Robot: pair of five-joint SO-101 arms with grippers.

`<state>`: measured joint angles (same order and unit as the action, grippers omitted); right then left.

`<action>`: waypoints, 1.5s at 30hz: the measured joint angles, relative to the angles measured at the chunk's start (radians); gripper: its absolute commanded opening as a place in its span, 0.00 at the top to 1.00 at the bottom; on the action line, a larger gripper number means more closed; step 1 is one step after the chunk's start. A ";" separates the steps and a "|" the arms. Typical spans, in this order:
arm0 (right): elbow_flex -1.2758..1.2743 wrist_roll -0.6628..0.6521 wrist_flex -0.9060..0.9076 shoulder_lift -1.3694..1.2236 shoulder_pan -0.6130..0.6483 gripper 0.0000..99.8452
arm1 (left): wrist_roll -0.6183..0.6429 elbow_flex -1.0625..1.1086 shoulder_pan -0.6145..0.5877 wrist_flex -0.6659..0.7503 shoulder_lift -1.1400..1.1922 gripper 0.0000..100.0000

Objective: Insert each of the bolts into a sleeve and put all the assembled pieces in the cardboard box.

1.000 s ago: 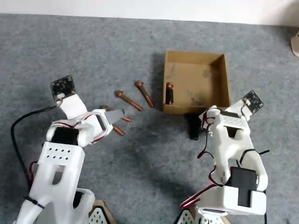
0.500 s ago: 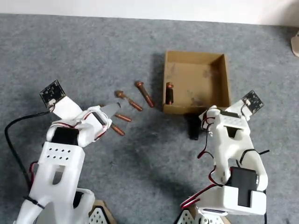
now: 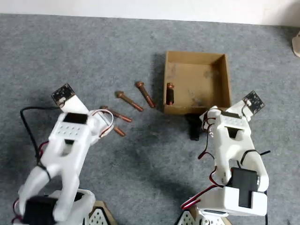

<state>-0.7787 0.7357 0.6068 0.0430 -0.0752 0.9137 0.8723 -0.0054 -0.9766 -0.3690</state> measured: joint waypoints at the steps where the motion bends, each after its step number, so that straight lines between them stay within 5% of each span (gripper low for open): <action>1: 0.000 0.000 0.000 0.000 0.000 1.00 | 0.009 -0.017 0.000 0.000 0.028 0.73; 19: 0.000 0.000 0.000 0.000 0.000 1.00 | 0.061 -0.284 -0.052 0.000 0.446 0.74; 26: -0.003 0.000 0.037 0.040 0.005 1.00 | 0.061 -0.307 -0.055 0.006 0.457 1.00; 31: -0.081 -0.061 0.083 0.163 0.063 1.00 | 0.064 -0.313 -0.055 0.009 0.460 0.92; 45: -0.488 -0.245 0.031 0.838 0.278 1.00 | 0.061 -0.327 -0.037 0.072 0.463 0.99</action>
<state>-1.2666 0.4902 0.6375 0.8807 0.2025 0.9751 0.5455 -0.0422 -0.9045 0.0944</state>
